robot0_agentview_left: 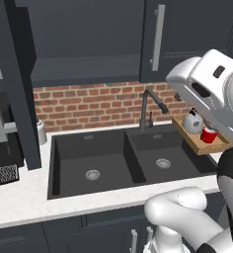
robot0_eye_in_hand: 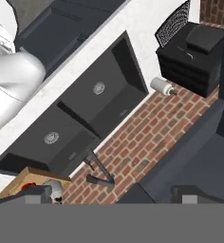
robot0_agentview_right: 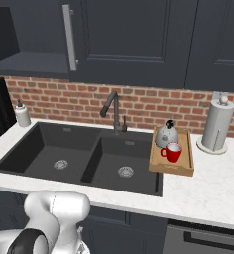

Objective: Pick the kettle from the counter and place it on the tray. Then pick the mug from the cabinet and place it on the tray. Then close the cabinet doors.

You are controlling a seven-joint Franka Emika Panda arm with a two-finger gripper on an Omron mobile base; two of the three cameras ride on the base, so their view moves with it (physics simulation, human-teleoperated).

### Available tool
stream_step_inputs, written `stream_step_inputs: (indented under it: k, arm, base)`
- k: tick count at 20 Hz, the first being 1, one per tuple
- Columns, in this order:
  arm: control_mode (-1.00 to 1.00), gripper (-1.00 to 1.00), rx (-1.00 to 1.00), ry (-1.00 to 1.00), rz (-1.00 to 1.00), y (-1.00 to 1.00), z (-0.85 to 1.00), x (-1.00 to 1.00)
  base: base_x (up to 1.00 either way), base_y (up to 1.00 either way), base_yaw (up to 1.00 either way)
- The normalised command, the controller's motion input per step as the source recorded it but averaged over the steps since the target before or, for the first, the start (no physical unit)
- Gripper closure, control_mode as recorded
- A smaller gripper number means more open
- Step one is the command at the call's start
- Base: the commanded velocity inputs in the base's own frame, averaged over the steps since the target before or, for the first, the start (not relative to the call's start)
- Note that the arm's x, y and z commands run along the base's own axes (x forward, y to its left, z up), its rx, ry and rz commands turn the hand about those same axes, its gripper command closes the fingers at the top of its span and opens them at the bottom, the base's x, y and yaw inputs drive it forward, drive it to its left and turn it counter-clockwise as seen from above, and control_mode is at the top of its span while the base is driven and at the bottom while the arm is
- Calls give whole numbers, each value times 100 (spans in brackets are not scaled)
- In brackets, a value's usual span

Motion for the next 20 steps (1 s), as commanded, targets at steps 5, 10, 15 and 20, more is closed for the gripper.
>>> stream_step_inputs:
  k: [5,10,15,20]
  arm:
    - [-100,-100,11,11,-4,55,0,-16]
    - [-100,-100,18,5,1,53,-15,-1]
    - [-100,-100,24,-3,6,43,-30,0]
    - [-100,-100,31,-15,1,45,-31,-4]
  base:
    - [0,0,0]
    - [0,0,0]
    - [0,0,0]
    - [0,0,0]
